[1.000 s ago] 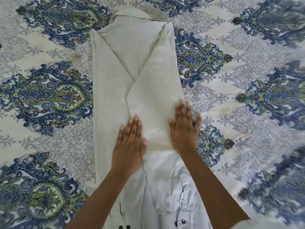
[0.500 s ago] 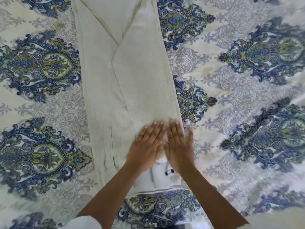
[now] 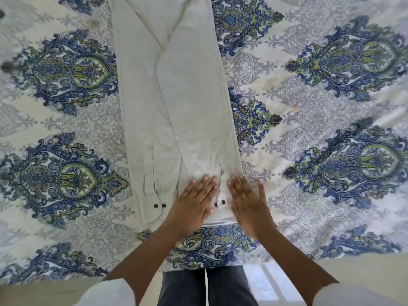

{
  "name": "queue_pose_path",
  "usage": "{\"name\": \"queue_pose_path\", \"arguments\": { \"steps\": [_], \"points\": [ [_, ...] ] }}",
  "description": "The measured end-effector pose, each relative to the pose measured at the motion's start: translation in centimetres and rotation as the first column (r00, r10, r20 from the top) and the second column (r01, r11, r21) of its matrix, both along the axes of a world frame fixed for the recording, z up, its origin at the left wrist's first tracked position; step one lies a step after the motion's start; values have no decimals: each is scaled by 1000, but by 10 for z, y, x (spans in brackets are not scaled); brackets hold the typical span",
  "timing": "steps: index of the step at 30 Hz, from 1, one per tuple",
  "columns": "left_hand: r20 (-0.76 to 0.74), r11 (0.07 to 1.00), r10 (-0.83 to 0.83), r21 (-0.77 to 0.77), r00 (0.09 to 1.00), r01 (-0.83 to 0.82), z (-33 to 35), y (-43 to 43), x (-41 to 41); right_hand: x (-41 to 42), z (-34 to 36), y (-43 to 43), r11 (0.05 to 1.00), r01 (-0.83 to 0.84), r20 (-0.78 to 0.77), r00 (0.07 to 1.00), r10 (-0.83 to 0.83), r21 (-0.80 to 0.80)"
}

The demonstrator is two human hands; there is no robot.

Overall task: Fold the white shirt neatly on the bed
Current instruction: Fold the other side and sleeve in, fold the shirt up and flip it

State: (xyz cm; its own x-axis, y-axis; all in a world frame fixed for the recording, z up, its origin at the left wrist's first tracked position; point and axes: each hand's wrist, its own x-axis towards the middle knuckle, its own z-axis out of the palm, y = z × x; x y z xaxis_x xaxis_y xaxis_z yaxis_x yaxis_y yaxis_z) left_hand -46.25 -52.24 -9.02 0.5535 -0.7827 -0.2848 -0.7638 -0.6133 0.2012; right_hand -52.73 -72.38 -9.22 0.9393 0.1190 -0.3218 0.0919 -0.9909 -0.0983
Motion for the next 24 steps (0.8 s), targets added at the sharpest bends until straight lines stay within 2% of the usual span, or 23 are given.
{"name": "queue_pose_path", "arguments": {
  "steps": [2, 5, 7, 9, 11, 13, 17, 21, 24],
  "points": [
    [28, 1000, 1, -18, 1000, -1, 11, 9, 11, 14, 9, -6, 1000, -24, 91, 996, 24, -1],
    [175, 986, 164, -38, 971, -160, 17, 40, 57, 59, 10, -30, 997, 7, 201, 979, 7, -71],
    [258, 977, 205, 6, 944, -214, 14, 80, 91, 87, 5, -48, 991, -69, 219, 971, 93, -112],
    [266, 987, 147, 29, 953, -161, 13, 124, 112, 99, -3, -59, 952, -261, 260, 919, 295, -158],
    [273, 999, 18, 43, 962, -31, 13, 155, 118, 102, -8, -65, 872, -448, 288, 823, 489, -198],
    [281, 992, -110, 88, 953, 89, 10, 168, 117, 105, -12, -65, 800, -559, 284, 748, 600, -219],
    [303, 977, -206, 118, 930, 178, -5, 151, 119, 121, -19, -54, 734, -620, 333, 655, 678, -275],
    [262, 985, -173, 37, 950, 169, -9, 130, 128, 138, -21, -39, 746, -635, 335, 672, 661, -199],
    [191, 960, -277, 4, 942, 281, -5, 135, 138, 139, -12, -48, 728, -676, 288, 678, 676, -118]
  ]
}}
